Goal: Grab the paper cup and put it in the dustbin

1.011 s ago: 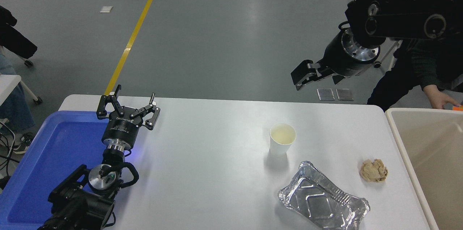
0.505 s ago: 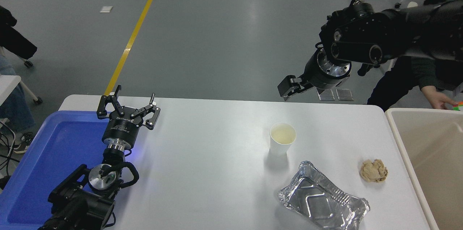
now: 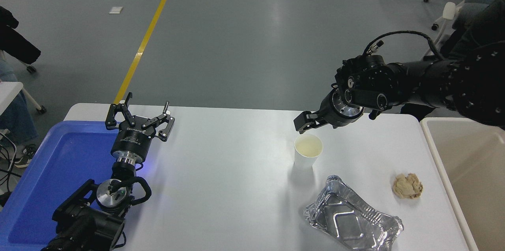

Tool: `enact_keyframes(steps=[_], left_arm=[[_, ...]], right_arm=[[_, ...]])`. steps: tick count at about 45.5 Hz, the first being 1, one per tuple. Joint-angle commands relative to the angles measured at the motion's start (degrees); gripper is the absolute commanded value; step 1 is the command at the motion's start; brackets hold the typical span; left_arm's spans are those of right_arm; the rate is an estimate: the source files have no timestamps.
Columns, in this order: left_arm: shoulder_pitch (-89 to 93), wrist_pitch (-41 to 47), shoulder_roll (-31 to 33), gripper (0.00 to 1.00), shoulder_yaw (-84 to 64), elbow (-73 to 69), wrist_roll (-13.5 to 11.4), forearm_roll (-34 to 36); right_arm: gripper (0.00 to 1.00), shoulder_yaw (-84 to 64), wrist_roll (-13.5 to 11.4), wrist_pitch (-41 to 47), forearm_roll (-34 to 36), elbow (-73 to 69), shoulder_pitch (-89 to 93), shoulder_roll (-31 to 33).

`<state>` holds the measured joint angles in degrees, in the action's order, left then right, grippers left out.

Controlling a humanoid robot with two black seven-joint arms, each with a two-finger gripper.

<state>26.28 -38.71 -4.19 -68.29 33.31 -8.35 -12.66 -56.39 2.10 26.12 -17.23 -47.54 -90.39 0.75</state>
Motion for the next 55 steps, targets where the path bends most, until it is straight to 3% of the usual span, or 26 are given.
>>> enact_keyframes(steps=[1,28,40,45,52,53,55], left_arm=[[0.00,-0.05,-0.03,0.99,0.00,0.00,0.00,0.00],[0.00,-0.05,-0.03,0.99,0.00,-0.08,0.00,0.00],[0.00,0.04,-0.03,0.99,0.00,0.00,0.00,0.00],[0.00,-0.05,-0.03,0.99,0.00,0.00,0.00,0.00],[0.00,-0.05,-0.03,0.99,0.00,0.00,0.00,0.00],[0.00,0.04,-0.03,0.99,0.00,0.00,0.00,0.00],[0.00,-0.05,-0.03,0.99,0.00,0.00,0.00,0.00]], right_arm=[[1.00,1.55,0.01,-1.77,-2.80,3.15,5.05,-0.31],[0.97,2.78,0.01,-7.23,-8.35,7.81,11.73,-0.22],[0.64,2.69,0.09,-7.31,-10.72,7.99,12.52,-0.22],[0.56,2.69,0.09,-6.97,-10.90,8.51,12.52,-0.22],[0.31,2.69,0.36,-6.79,-10.90,9.30,12.96,-0.31],[0.10,2.69,0.44,-6.79,-10.90,9.30,13.14,-0.31],[0.00,2.69,0.45,-6.79,-10.98,9.30,13.14,-0.31]])
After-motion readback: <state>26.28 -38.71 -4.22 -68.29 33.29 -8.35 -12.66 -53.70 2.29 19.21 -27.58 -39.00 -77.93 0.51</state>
